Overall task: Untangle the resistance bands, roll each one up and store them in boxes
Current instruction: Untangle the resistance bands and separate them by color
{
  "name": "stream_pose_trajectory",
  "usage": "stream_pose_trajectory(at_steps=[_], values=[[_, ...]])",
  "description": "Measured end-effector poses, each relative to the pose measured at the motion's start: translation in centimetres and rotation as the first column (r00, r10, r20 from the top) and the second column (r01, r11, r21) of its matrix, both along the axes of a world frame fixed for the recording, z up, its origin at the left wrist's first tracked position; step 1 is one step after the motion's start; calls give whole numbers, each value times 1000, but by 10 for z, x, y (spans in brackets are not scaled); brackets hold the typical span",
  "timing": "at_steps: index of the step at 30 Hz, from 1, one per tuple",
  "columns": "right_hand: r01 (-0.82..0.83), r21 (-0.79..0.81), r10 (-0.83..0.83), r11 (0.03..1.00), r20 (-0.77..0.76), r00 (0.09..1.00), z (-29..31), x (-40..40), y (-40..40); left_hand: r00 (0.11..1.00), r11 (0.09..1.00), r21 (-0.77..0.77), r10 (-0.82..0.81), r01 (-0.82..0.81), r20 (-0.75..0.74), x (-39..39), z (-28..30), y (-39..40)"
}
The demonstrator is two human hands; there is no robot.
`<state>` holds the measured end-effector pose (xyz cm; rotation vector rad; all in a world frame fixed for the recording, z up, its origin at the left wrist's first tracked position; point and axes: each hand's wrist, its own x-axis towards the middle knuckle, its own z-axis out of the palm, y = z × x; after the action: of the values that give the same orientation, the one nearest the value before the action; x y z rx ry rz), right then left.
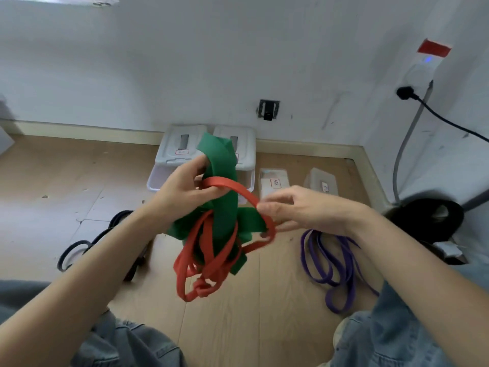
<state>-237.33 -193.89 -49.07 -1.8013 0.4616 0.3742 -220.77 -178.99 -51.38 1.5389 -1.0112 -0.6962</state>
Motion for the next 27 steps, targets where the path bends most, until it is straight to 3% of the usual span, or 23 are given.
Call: stream_pose_trajectory(at_steps=[1, 3, 5, 7, 9, 11, 13, 16, 18, 21, 23, 26, 27], values=[[54, 9, -55, 998, 30, 998, -4, 0, 2, 1000, 1000, -14, -8, 8, -21, 2, 2, 2], [231, -166, -212, 959, 123, 969, -6, 4, 2, 997, 998, 6, -69, 68, 35, 7, 7, 6], [398, -316, -329, 862, 249, 911, -1, 6, -5, 939, 967, 185, -223, 178, 261, 14, 10, 11], [506, -297, -390, 810, 372, 843, 6, 4, -9, 799, 866, 453, -420, 212, 430, 18, 2, 16], [501, -420, -298, 757, 460, 836, 10, 4, -6, 724, 729, 641, -574, 241, 381, 16, -7, 20], [482, -579, -141, 658, 535, 833, 13, 5, -1, 703, 614, 739, -654, 279, 278, 15, -13, 20], [532, -599, -79, 599, 617, 783, 21, 4, -1, 740, 630, 757, -590, 174, 321, 22, -11, 18], [612, -455, -126, 647, 728, 674, 36, 1, -6, 894, 770, 606, -109, -200, 434, 39, -3, 16], [606, -337, -168, 720, 763, 624, 40, 1, -3, 954, 853, 468, 104, -231, 283, 37, -2, 12], [555, -172, -220, 814, 794, 567, 39, 5, 2, 992, 896, 428, -79, 116, -102, 3, -9, 0], [515, -57, -263, 855, 809, 526, 39, 6, 3, 963, 882, 402, -173, 245, -207, -19, -23, -8], [531, 89, -376, 843, 803, 462, 35, 4, -3, 973, 926, 366, -1, 88, -232, -22, -31, -13], [587, 59, -385, 807, 807, 447, 33, 3, -6, 969, 924, 380, 53, 44, -243, -16, -30, -14]])
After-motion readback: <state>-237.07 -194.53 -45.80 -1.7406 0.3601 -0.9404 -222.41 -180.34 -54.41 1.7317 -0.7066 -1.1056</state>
